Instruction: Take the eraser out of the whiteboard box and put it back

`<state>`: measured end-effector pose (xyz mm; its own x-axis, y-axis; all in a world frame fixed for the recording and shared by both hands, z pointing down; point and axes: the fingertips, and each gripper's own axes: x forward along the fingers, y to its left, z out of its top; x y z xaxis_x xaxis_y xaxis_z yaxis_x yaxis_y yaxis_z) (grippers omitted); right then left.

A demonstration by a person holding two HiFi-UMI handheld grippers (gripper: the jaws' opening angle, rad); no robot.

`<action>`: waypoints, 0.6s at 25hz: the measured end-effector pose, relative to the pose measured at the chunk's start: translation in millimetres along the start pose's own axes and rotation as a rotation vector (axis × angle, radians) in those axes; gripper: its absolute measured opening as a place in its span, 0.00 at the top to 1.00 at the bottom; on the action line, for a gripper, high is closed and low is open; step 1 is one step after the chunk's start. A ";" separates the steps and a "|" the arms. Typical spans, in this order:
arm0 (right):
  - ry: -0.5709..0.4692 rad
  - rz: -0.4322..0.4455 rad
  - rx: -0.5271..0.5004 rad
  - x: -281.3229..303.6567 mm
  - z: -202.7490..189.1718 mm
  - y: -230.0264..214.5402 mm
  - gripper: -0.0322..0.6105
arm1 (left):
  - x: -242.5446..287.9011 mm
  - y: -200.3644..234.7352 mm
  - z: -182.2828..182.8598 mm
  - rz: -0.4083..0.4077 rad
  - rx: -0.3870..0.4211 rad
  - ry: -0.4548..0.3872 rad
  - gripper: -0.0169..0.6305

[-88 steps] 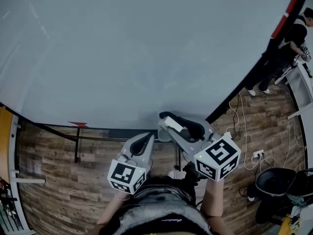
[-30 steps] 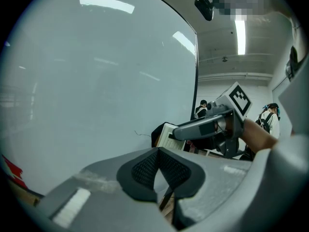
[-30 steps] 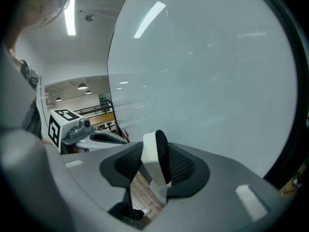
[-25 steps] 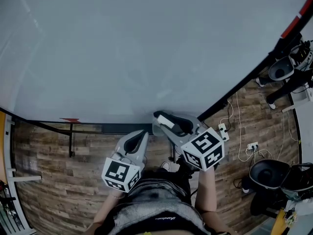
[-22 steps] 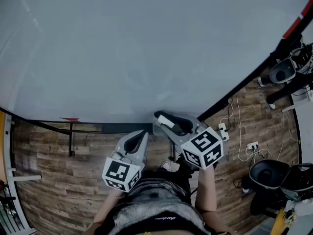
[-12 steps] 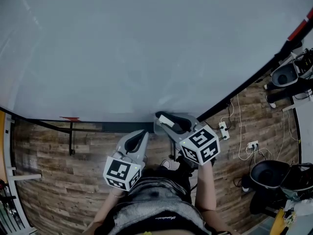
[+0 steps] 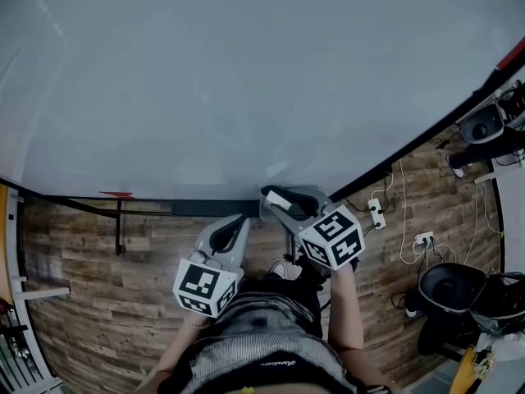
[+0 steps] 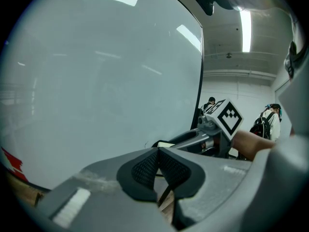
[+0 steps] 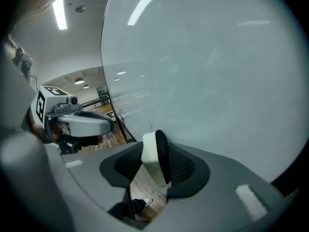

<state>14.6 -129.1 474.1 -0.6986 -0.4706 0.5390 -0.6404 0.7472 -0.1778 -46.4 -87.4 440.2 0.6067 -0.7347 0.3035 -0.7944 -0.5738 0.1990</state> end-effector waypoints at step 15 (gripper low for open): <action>0.051 0.024 0.005 24.0 -27.9 -5.4 0.70 | 5.3 6.9 -1.0 -0.005 0.000 0.009 0.97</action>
<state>10.2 -131.4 511.1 -0.6967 -0.4276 0.5760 -0.6252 0.7557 -0.1953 -48.7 -94.9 444.1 0.6106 -0.7286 0.3105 -0.7912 -0.5778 0.2002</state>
